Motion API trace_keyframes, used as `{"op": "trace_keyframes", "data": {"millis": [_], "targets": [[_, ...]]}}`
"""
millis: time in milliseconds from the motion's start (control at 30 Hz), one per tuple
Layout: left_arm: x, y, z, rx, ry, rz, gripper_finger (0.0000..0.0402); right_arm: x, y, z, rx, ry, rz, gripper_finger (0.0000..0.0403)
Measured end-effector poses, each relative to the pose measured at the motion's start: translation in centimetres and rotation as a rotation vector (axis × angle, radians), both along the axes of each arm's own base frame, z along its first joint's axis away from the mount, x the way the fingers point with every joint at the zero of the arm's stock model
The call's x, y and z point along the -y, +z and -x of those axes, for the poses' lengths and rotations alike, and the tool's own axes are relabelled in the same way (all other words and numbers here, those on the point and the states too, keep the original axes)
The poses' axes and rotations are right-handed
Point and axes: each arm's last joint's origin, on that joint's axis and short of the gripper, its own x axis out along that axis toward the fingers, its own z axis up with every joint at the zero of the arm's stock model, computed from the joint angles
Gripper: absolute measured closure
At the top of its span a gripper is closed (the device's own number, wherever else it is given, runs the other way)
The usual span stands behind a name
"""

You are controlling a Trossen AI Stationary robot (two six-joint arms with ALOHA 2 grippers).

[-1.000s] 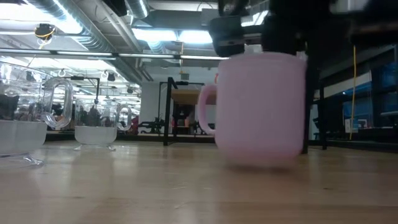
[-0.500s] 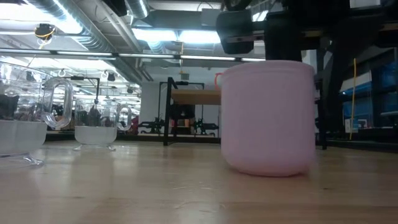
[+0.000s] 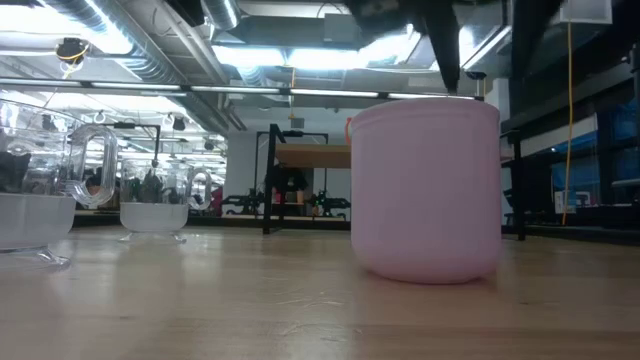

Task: Stack small to large cups/mugs on shelf
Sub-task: Put the purple mug on the shelf

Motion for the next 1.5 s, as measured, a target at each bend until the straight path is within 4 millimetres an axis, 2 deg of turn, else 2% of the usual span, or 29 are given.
{"op": "trace_keyframes", "data": {"millis": [100, 233, 367, 533, 833, 1000, 1100, 1233, 1500], "targets": [[0.0, 0.0, 0.0, 0.000, 0.000, 0.000, 0.0300, -0.1, 1.7, -0.2, -0.004, -0.174, -0.042, 0.0255], [0.0, 0.0, -0.1, 0.010, 0.000, 0.004, 0.0300, -0.2, 3.2, -0.8, -0.012, -0.528, -0.148, 0.0258], [0.0, 0.0, -0.1, 0.013, 0.001, 0.005, 0.0300, 0.2, 3.0, -0.5, -0.004, -0.791, -0.087, 0.0259], [0.0, 0.0, -0.1, 0.014, 0.001, 0.006, 0.0300, 0.5, 2.2, 0.0, -0.010, -0.951, -0.012, 0.0259], [0.0, 0.0, -0.1, 0.014, 0.002, 0.006, 0.0300, 1.2, 2.1, 0.1, -0.034, -1.058, 0.005, 0.0259], [0.1, 0.0, -0.1, 0.014, 0.001, 0.006, 0.0300, 2.1, 0.7, -0.1, 0.030, -1.127, 0.077, 0.0259], [0.0, 0.0, -0.1, 0.014, 0.002, 0.006, 0.0300, 2.5, -0.2, -0.6, 0.047, -1.130, 0.059, 0.0259], [0.0, 0.0, -0.1, 0.014, 0.001, 0.006, 0.0300, 2.7, -0.2, -1.1, 0.047, -1.113, 0.008, 0.0259], [0.0, 0.0, -0.1, 0.013, 0.000, 0.005, 0.0300, 3.1, -0.8, -0.8, 0.032, -1.177, 0.039, 0.0259]]}}
